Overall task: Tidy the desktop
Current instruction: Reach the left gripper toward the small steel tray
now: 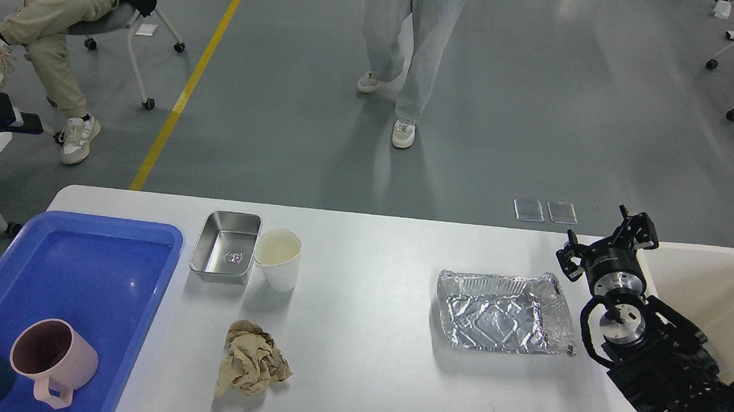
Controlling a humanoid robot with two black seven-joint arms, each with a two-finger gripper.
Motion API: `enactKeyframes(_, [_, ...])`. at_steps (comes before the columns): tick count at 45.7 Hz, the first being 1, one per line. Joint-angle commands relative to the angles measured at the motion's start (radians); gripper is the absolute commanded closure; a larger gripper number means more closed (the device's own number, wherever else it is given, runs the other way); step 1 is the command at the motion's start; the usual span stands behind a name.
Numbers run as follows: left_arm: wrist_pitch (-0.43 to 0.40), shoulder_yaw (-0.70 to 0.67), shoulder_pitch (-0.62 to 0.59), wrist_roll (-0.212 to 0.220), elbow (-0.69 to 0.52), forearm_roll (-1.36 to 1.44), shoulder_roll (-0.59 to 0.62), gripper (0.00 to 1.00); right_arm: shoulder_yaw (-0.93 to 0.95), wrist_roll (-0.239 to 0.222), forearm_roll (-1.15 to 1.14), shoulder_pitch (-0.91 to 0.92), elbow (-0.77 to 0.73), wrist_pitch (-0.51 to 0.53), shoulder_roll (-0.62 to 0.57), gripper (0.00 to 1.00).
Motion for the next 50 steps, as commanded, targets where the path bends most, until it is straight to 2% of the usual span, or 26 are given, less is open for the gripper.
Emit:
enactKeyframes(1, [0.014, 0.013, 0.012, 0.017, 0.077, 0.0, -0.026, 0.13, 0.0, 0.0, 0.0, 0.0, 0.0, -0.001, 0.0, 0.0])
enactKeyframes(12, [0.055, 0.059, 0.012, 0.02, 0.258, 0.023, -0.199, 0.13, -0.002, 0.0, -0.023, -0.002, 0.0, -0.005, -0.001, 0.0])
enactKeyframes(36, [0.356, 0.272, 0.006, 0.023, 0.556, 0.196, -0.641, 0.13, -0.002, 0.003, -0.026, 0.001, 0.0, -0.014, 0.003, 0.0])
enactKeyframes(41, [0.381, 0.301, -0.001, 0.06, 0.622, 0.196, -0.736, 0.13, -0.002, 0.002, -0.028, 0.003, 0.0, -0.015, 0.005, 0.0])
enactKeyframes(47, [0.46, 0.32, 0.001, 0.15, 0.637, 0.196, -0.827, 0.13, -0.002, 0.003, -0.028, 0.001, 0.0, -0.015, 0.003, 0.0])
enactKeyframes(50, [0.502, 0.357, -0.001, 0.176, 0.64, 0.196, -0.857, 0.13, -0.002, 0.003, -0.028, 0.001, -0.002, -0.015, 0.003, 0.0])
